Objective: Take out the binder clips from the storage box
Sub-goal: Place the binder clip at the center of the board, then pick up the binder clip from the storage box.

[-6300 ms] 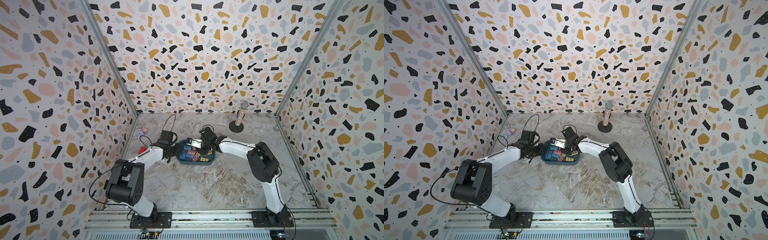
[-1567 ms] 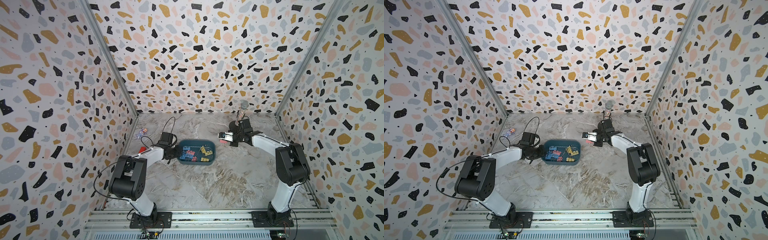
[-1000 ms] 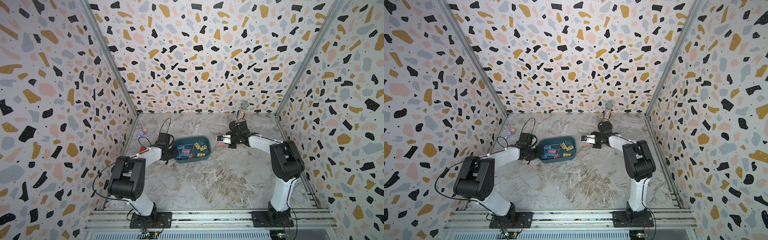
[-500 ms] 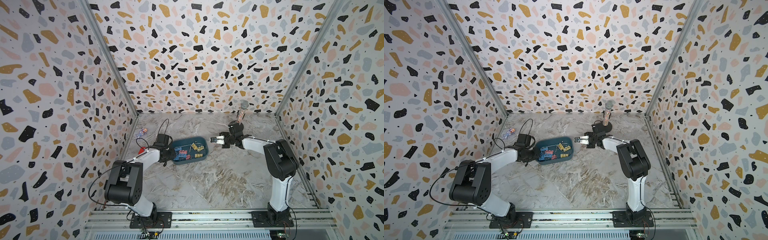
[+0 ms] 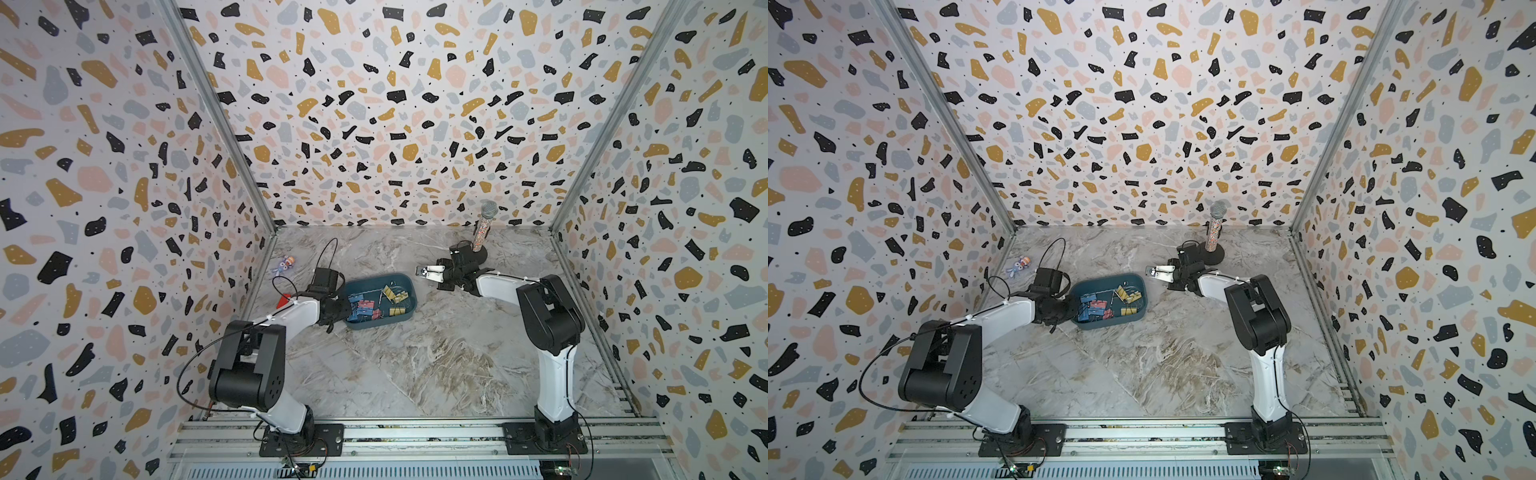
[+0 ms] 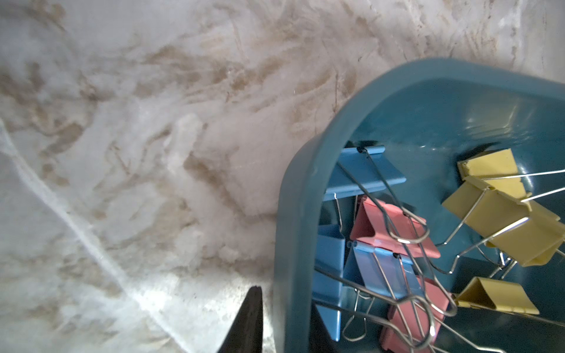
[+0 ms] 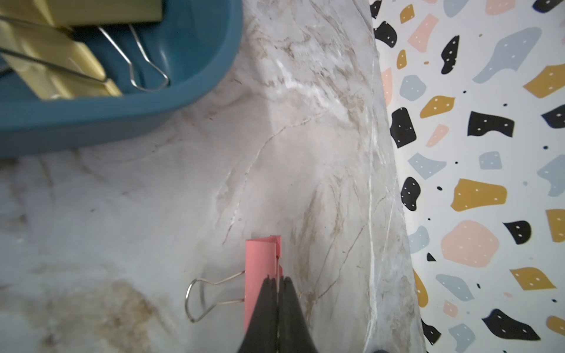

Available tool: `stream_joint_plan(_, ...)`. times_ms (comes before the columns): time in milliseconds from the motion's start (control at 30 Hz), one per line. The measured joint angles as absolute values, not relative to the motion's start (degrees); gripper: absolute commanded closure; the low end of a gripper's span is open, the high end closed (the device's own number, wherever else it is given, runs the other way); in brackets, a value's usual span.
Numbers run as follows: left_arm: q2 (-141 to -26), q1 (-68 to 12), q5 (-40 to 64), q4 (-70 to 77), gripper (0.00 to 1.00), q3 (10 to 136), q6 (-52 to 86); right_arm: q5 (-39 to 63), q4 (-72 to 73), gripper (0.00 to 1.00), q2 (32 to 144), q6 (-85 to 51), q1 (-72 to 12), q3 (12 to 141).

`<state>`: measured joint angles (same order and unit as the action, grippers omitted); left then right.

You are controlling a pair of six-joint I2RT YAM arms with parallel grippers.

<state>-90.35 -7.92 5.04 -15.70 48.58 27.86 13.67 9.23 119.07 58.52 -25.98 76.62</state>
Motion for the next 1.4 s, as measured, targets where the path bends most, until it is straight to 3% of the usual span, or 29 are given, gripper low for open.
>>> stream_joint_plan(400,-90.3,-7.9,5.5,-15.7,0.77,48.6,27.9,6.8,11.2,1.00,121.1,56.7,-27.0,77.5)
stream_joint_plan(633,-90.3,-7.9,5.6,-15.5,0.75,48.4,27.9,5.9,11.3,0.74,121.1,55.9,-27.2,77.5)
stream_joint_plan(733,-90.3,-7.9,5.7,-15.4,0.75,48.4,27.9,5.7,11.1,0.68,121.1,55.6,-27.2,77.5)
stream_joint_plan(1133,-90.3,-7.7,5.8,-15.4,0.71,48.4,28.0,6.9,8.3,0.54,119.8,52.9,-27.2,77.3)
stream_joint_plan(1400,-90.3,-7.7,5.7,-15.4,0.63,48.4,28.1,11.4,0.1,0.53,110.5,49.6,-27.2,77.1)
